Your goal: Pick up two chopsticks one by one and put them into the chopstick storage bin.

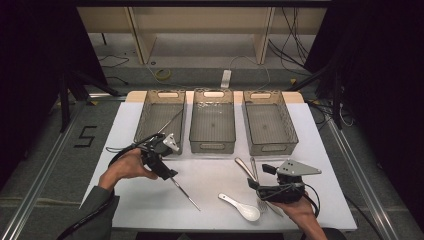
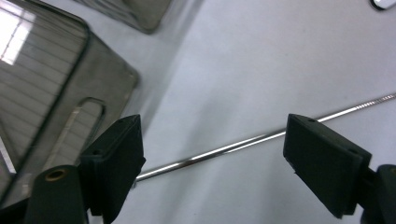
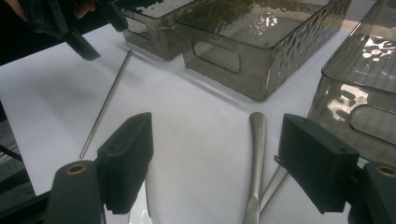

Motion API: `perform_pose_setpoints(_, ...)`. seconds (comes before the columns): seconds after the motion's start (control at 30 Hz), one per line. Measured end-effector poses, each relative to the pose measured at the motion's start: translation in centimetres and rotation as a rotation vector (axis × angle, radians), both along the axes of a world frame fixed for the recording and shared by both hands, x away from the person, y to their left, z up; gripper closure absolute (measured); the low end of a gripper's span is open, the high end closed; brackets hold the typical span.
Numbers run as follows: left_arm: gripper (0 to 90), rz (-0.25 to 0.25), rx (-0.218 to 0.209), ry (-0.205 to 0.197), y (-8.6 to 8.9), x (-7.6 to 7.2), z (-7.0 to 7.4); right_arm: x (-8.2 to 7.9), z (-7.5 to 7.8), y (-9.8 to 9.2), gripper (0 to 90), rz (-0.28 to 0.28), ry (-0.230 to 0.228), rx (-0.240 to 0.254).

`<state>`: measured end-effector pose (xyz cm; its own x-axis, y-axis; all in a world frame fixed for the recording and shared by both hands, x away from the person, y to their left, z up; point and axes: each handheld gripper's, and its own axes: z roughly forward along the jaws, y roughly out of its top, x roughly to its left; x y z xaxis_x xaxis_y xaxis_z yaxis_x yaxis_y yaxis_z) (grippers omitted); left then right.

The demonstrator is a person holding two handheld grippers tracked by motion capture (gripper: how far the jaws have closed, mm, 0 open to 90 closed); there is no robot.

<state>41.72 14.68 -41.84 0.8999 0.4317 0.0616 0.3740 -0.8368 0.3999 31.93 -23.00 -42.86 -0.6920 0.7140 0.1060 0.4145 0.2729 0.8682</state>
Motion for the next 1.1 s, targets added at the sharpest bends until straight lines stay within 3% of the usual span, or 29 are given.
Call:
perform_pose_setpoints(0.63,21.0,-0.100,0.120,0.066,-1.5,-0.7,-2.7,0.0,0.0,0.0,27.4,-0.001,0.002,-0.002)
perform_pose_setpoints(1.1,23.7,-0.123,0.137,0.081,-1.7,-0.6,-3.8,0.0,0.0,0.1,27.4,0.002,0.002,-0.004)
